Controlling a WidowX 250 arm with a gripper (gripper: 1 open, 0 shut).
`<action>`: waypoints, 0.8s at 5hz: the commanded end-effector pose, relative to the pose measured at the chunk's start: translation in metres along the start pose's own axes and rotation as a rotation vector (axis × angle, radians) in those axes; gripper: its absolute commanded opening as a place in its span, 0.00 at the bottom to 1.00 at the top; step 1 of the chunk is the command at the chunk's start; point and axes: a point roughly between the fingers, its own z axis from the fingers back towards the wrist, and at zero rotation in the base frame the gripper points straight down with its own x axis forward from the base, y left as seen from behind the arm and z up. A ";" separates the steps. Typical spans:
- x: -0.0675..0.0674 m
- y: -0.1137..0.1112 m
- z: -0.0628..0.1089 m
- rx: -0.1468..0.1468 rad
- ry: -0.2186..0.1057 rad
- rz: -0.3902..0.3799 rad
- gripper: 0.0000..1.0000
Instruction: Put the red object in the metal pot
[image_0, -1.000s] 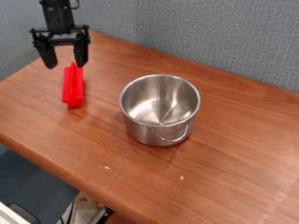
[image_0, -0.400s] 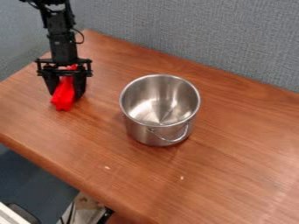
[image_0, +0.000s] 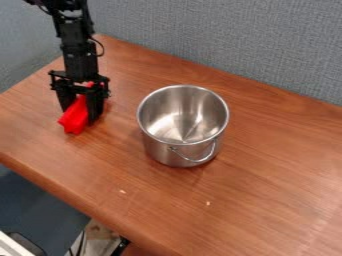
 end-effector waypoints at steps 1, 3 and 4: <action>-0.004 -0.012 0.021 0.041 -0.086 -0.042 0.00; -0.016 -0.031 0.029 0.091 -0.159 -0.080 0.00; -0.022 -0.033 0.024 0.075 -0.171 -0.170 0.00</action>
